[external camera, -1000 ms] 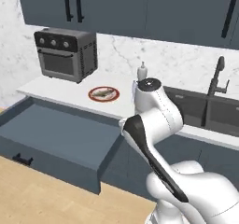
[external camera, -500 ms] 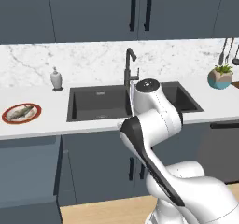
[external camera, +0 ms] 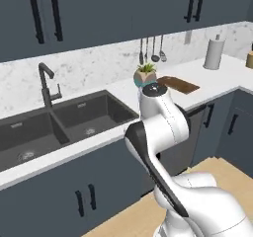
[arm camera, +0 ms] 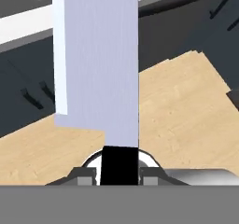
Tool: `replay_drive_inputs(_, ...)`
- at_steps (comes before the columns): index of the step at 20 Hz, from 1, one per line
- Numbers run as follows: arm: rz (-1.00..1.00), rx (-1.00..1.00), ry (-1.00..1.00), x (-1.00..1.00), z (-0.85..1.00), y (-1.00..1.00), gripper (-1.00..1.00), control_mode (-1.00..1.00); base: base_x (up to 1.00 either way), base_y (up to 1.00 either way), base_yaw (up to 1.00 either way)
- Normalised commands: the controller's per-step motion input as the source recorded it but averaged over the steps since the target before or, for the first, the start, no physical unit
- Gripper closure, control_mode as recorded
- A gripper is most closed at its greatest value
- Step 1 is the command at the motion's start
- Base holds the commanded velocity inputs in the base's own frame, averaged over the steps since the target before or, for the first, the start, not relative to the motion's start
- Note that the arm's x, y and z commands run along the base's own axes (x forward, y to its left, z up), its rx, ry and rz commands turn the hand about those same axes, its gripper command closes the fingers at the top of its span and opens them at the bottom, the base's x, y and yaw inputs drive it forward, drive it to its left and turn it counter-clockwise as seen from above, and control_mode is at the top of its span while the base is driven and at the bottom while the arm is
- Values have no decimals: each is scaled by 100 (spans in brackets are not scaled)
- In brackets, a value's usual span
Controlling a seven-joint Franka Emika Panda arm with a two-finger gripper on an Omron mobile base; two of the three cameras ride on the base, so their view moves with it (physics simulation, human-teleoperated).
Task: Pick up the knife from the drawer and place it on the cutting board. Then place the meat from the plate to the cutting board.
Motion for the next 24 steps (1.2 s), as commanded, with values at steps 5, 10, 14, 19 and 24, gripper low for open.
replay_drive_inputs(5,0,0,0,0,0,0,100,100,40,-100,-14)
replay_drive_inputs(10,0,0,0,0,0,0,100,100,87,-100,8)
replay_drive_inputs(14,0,0,0,0,0,0,100,100,100,-99,21)
replay_drive_inputs(19,0,0,0,0,0,0,100,100,81,-82,26)
replay_drive_inputs(24,0,0,0,0,0,0,100,100,47,-49,27)
